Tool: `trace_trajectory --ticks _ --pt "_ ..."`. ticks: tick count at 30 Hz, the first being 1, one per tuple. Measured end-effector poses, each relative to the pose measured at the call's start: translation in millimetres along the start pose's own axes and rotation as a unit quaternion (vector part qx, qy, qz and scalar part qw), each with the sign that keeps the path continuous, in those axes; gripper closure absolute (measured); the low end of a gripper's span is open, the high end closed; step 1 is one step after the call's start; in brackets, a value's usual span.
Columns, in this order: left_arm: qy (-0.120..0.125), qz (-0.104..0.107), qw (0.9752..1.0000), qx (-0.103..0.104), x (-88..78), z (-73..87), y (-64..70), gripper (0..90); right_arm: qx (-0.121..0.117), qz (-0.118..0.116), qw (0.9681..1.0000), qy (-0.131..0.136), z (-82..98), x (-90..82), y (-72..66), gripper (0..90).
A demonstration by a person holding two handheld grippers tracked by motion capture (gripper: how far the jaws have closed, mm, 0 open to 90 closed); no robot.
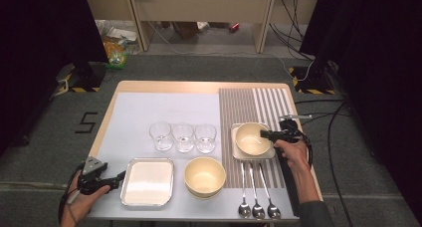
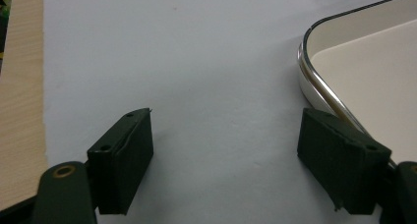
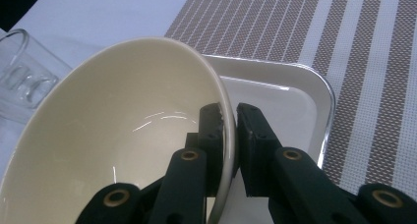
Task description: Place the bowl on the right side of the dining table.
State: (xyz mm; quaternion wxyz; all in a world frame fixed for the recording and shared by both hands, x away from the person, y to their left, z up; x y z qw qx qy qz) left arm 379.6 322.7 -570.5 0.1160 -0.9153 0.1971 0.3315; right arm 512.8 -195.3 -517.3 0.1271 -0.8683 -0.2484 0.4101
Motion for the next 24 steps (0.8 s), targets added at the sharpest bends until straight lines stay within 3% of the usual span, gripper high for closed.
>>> trace_trajectory --ticks 24 --pt "0.0 -0.001 1.0 0.0 0.0 0.0 -0.2 20.0 0.021 0.008 0.9997 -0.008 1.3 5.6 9.0 81.2"
Point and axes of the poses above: each handheld gripper's, and its own axes: x roughly forward along the jaws, z roughly out of its underside, y roughly to its right, the point moved 10 cm from there along x, roughly forward along the jaws, and after that the axes turned 8 degrees about x, right-handed, at the moved point
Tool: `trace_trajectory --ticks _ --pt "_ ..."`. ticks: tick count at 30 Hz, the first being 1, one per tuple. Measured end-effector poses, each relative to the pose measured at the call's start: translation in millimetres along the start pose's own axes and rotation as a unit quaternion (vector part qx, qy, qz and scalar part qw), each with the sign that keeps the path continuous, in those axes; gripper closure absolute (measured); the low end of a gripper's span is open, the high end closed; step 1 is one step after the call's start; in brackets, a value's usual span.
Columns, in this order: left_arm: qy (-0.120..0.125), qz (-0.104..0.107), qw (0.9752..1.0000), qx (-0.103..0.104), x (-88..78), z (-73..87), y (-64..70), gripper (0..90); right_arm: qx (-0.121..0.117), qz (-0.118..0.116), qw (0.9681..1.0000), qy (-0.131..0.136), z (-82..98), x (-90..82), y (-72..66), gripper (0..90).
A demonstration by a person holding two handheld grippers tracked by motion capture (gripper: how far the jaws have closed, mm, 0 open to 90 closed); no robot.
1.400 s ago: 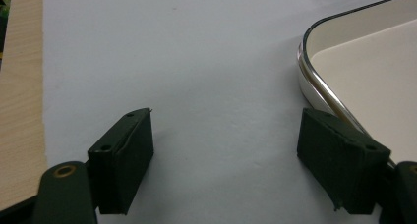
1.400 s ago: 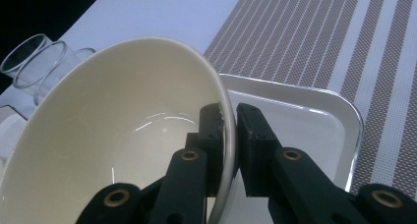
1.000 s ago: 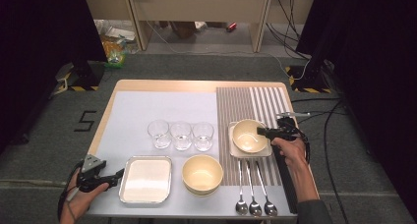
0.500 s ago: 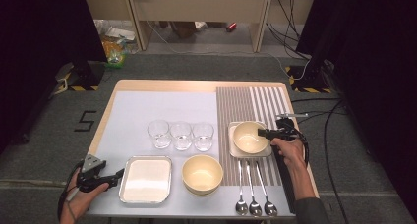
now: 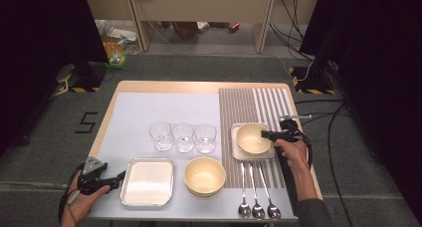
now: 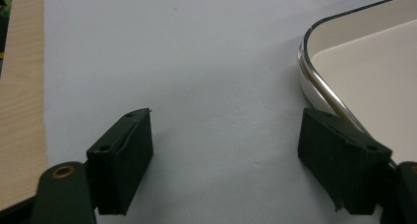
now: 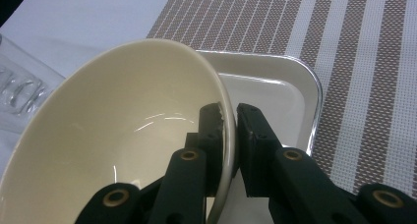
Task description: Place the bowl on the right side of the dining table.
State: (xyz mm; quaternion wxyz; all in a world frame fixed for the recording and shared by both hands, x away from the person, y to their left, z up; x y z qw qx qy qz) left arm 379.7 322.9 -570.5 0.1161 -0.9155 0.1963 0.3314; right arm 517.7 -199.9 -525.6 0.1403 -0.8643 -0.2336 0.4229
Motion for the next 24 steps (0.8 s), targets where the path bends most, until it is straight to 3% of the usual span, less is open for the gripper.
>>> trace_trajectory --ticks 7,10,13,16,17,20,21,24 --pt "0.002 -0.005 1.0 0.001 0.1 -0.2 -0.2 19.0 -0.001 0.007 1.0 0.002 -0.1 -0.3 0.1 80.4" --pt "0.0 -0.003 1.0 0.0 0.0 0.1 -0.5 18.8 0.006 -0.002 0.9998 0.016 -3.8 -3.6 -1.8 76.6" --pt "0.0 -0.004 1.0 0.001 0.1 0.0 -0.4 18.7 0.002 0.005 0.9998 0.016 -3.9 -7.2 -1.5 69.5" --pt "-0.001 -0.002 1.0 -0.001 0.1 0.1 -0.4 18.6 0.0 -0.001 0.9998 0.017 -3.6 -8.9 -4.0 56.8" --pt "-0.001 -0.003 1.0 -0.001 0.1 0.2 -0.5 18.5 0.002 0.015 0.9996 0.024 -5.0 -11.7 -2.5 50.0" --pt "-0.001 -0.003 1.0 -0.001 0.1 0.2 -0.5 18.4 0.002 0.018 0.9995 0.025 -4.6 -14.5 -4.3 45.7" --pt "0.0 -0.004 1.0 -0.002 0.4 0.0 -0.7 18.3 0.003 0.021 0.9995 0.023 -3.4 -16.1 -6.3 39.2" --pt "0.0 -0.004 1.0 0.0 0.2 0.1 -0.5 18.3 0.0 0.019 0.9995 0.025 -1.2 -19.3 -11.2 37.1"
Point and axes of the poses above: each handheld gripper's, and its own axes: x roughly forward along the jaws, z roughly out of its underside, y roughly to its right, the point moved 10 cm from there along x, roughly forward along the jaws, and after that the axes turned 8 degrees about x, right-handed, at the moved point
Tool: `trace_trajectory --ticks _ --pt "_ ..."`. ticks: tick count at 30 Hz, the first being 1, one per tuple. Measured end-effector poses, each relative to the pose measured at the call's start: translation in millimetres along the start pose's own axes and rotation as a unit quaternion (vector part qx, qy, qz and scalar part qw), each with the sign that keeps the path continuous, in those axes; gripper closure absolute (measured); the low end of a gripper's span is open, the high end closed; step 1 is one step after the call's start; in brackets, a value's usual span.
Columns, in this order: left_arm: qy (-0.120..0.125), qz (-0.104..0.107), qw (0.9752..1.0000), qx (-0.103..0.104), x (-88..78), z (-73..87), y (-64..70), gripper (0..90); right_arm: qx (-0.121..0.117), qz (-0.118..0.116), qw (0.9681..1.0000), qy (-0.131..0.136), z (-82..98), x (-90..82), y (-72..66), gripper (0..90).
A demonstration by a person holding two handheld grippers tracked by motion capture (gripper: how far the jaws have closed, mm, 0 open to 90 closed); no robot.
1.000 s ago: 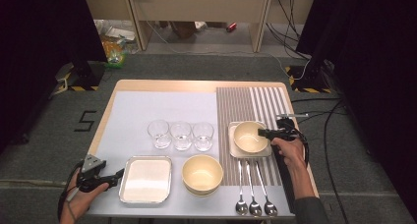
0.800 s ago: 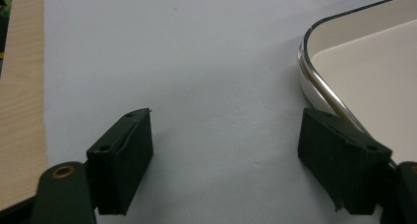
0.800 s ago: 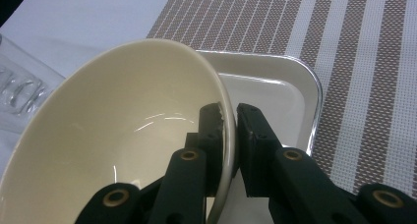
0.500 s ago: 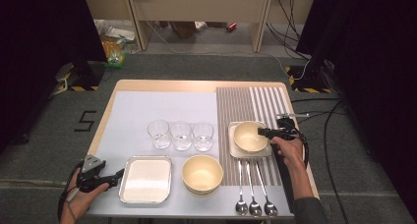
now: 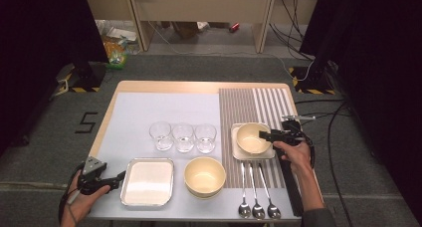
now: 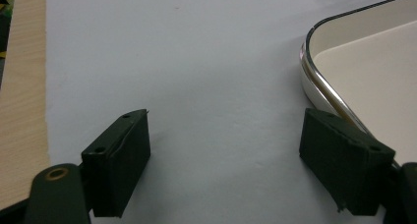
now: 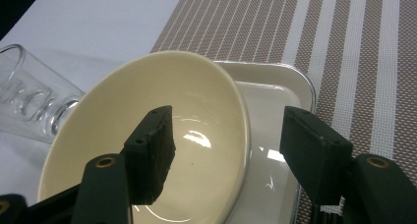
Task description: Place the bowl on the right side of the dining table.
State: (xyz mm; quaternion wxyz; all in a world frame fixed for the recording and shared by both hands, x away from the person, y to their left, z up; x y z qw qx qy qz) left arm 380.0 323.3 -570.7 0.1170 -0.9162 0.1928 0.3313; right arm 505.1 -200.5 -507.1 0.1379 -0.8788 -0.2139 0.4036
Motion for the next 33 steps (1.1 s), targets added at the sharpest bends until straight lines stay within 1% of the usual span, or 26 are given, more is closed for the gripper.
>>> trace_trajectory --ticks 2,4,5,6,8,9,11,12,13,14,17,18,19,20,23,24,26,27,28,29,33 --pt "0.001 0.0 1.0 -0.002 0.2 -0.1 -0.3 18.3 -0.011 0.012 0.9999 0.003 0.4 -2.8 -0.2 33.3" --pt "0.001 -0.001 1.0 -0.002 0.2 -0.1 -0.4 18.2 -0.016 0.007 0.9997 0.015 -0.2 -5.3 -3.3 31.6" --pt "0.0 -0.002 1.0 0.0 0.0 0.0 -0.2 18.3 -0.008 0.003 0.9999 0.014 1.1 -6.4 -5.9 29.6" --pt "0.0 -0.002 1.0 0.0 0.0 0.0 -0.2 18.3 -0.008 0.003 0.9999 0.014 1.1 -6.4 -5.9 29.6" --pt "-0.001 0.0 1.0 -0.001 0.0 0.1 -0.1 18.2 -0.012 0.001 0.9999 0.01 4.3 -9.1 -9.8 27.5" --pt "0.0 -0.001 1.0 -0.002 0.2 0.0 -0.3 18.2 -0.029 0.006 0.9994 0.016 5.2 -11.5 -12.8 26.2" --pt "0.0 -0.001 1.0 0.0 -0.1 0.1 -0.1 18.2 -0.032 0.007 0.9993 0.017 6.8 -12.3 -15.0 24.9" --pt "0.001 -0.003 1.0 0.0 0.2 -0.1 -0.3 18.2 -0.035 0.005 0.9992 0.016 8.8 -12.7 -17.5 23.4" --pt "0.0 -0.001 1.0 -0.002 0.2 0.1 -0.4 18.1 -0.035 0.003 0.9992 0.017 11.8 -14.1 -21.1 21.4" --pt "0.0 -0.001 1.0 -0.002 0.2 0.1 -0.4 18.1 -0.034 0.002 0.9992 0.018 13.4 -14.6 -22.4 21.4" --pt "0.0 -0.001 1.0 0.0 0.0 0.0 -0.1 18.1 -0.035 0.0 0.9993 0.016 18.2 -14.7 -23.3 20.5" --pt "0.0 -0.001 1.0 -0.001 0.0 0.0 -0.1 18.1 -0.035 -0.001 0.9993 0.014 22.2 -15.3 -24.1 19.6" --pt "0.0 -0.001 1.0 -0.002 0.2 0.0 -0.4 18.1 -0.035 -0.001 0.9993 0.014 22.2 -15.3 -24.1 19.6" --pt "0.001 -0.001 1.0 -0.003 0.3 0.0 -0.5 18.0 -0.038 0.0 0.9991 0.02 23.7 -16.8 -24.1 19.6" --pt "0.0 -0.001 1.0 -0.001 0.2 0.0 -0.3 18.0 -0.041 0.003 0.9989 0.02 26.0 -18.6 -24.1 19.4" --pt "0.0 -0.001 1.0 -0.002 0.3 0.0 -0.3 18.0 -0.046 0.007 0.9987 0.02 26.9 -19.7 -23.7 19.0" --pt "0.001 -0.001 1.0 -0.004 0.4 -0.1 -0.5 18.0 -0.047 0.006 0.9986 0.022 28.3 -21.9 -24.6 18.1" --pt "0.002 -0.002 1.0 -0.002 0.5 -0.2 -0.4 18.0 -0.049 0.012 0.9985 0.024 29.4 -23.0 -24.3 16.5" --pt "0.002 -0.002 1.0 -0.002 0.5 -0.2 -0.4 18.0 -0.049 0.012 0.9985 0.024 29.4 -23.0 -24.3 16.5" --pt "0.003 -0.003 1.0 -0.002 0.7 -0.3 -0.5 18.0 -0.054 0.017 0.9981 0.022 31.0 -24.2 -24.2 16.3" --pt "0.0 -0.001 1.0 -0.002 0.2 0.1 -0.4 18.0 -0.055 0.015 0.998 0.027 33.0 -26.4 -25.6 16.3"
Point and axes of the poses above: each handheld gripper's, and its own axes: x roughly forward along the jaws, z roughly out of its underside, y roughly to its right, the point moved 10 cm from there along x, roughly forward along the jaws, and after that the axes turned 8 degrees about x, right-handed, at the moved point
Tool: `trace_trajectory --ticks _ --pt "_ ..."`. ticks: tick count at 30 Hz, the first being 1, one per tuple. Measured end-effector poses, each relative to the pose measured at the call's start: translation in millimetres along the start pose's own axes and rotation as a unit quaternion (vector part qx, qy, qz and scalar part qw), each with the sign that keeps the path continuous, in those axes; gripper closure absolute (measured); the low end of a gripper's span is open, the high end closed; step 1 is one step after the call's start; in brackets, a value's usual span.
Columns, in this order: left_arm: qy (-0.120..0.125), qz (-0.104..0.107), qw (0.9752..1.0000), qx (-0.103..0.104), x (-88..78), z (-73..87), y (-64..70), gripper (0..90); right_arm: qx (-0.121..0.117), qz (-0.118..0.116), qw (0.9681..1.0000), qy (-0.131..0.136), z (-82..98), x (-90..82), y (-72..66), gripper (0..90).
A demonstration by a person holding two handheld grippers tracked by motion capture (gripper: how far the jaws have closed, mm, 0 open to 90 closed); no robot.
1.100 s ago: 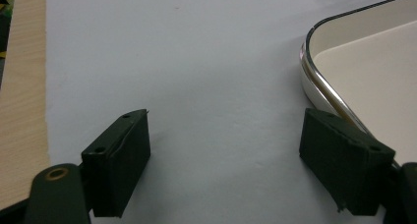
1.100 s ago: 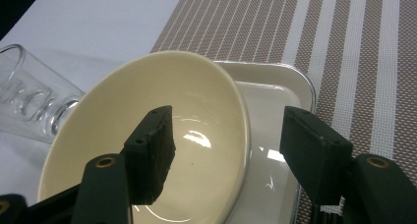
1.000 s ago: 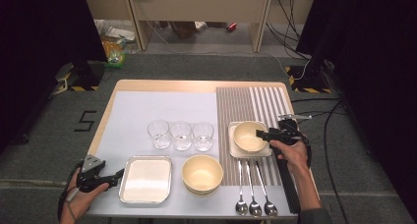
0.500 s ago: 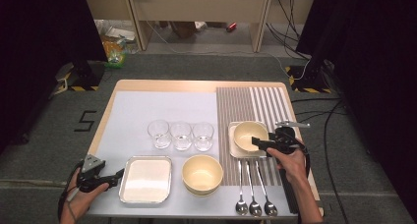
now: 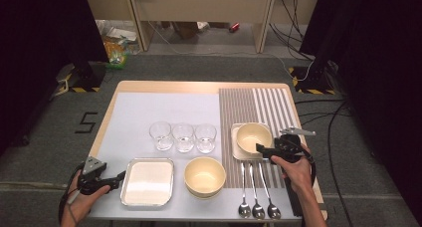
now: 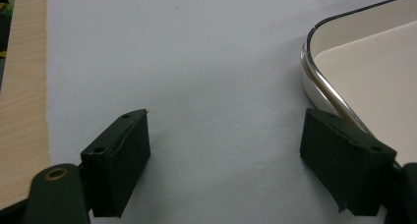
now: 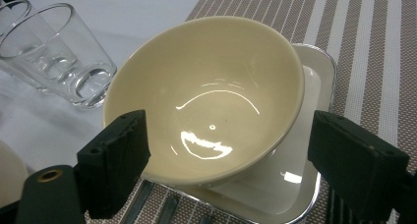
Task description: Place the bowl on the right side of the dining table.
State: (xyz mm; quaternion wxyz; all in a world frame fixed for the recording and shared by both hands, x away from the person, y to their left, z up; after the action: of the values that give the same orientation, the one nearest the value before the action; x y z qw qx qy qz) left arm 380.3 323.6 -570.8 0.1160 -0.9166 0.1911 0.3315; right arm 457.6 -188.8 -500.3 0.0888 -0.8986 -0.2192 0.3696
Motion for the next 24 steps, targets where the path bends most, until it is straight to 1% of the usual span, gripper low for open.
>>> trace_trajectory --ticks 4,5,6,9,10,15,16,18,19,23,24 --pt "0.001 0.0 1.0 -0.001 0.1 -0.1 -0.2 18.0 -0.004 -0.003 1.0 0.0 3.0 -1.8 -2.3 16.3" --pt "0.0 0.0 1.0 0.0 0.0 0.0 -0.1 18.0 -0.009 0.0 1.0 0.0 4.0 -2.3 -2.0 16.3" --pt "0.0 0.0 1.0 0.0 0.0 0.0 0.1 18.0 -0.008 0.003 1.0 -0.001 5.4 -2.7 -2.1 16.3" --pt "0.001 0.0 1.0 -0.002 0.1 -0.1 -0.1 18.0 -0.012 0.0 0.9999 -0.002 9.5 -4.3 -3.5 16.3" --pt "0.0 0.0 1.0 0.0 0.0 0.0 0.1 18.0 -0.015 0.003 0.9999 -0.001 11.7 -5.1 -2.6 16.3" --pt "0.0 0.0 1.0 -0.001 0.0 0.0 -0.1 18.0 -0.016 0.005 0.9999 0.001 16.6 -7.6 -2.7 16.4" --pt "0.0 0.0 1.0 0.0 0.0 0.0 0.1 18.0 -0.019 0.005 0.9998 0.003 17.5 -7.2 -2.5 16.4" --pt "0.0 0.0 1.0 -0.001 0.0 0.0 0.0 18.0 -0.018 0.008 0.9998 0.0 21.0 -6.6 -2.6 16.6" --pt "0.0 0.0 1.0 -0.002 0.1 -0.1 -0.1 17.9 -0.024 0.011 0.9997 0.001 23.5 -5.1 -3.4 16.7" --pt "0.002 -0.001 1.0 -0.001 0.3 -0.3 -0.1 18.0 -0.026 0.011 0.9996 -0.002 27.0 -1.3 -6.4 16.8" --pt "0.0 0.0 1.0 -0.001 0.0 0.0 -0.1 18.0 -0.032 0.014 0.9994 -0.001 28.0 1.3 -8.0 16.3"
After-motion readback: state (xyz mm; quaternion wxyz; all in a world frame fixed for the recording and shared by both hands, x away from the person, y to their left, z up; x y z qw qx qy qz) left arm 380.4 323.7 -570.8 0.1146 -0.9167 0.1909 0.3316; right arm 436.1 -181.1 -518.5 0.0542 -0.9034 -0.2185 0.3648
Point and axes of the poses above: each handheld gripper's, and its own axes: x roughly forward along the jaws, z roughly out of its underside, y roughly to its right, the point moved 10 cm from there along x, roughly forward along the jaws, and after that the axes turned 8 degrees about x, right-handed, at the moved point
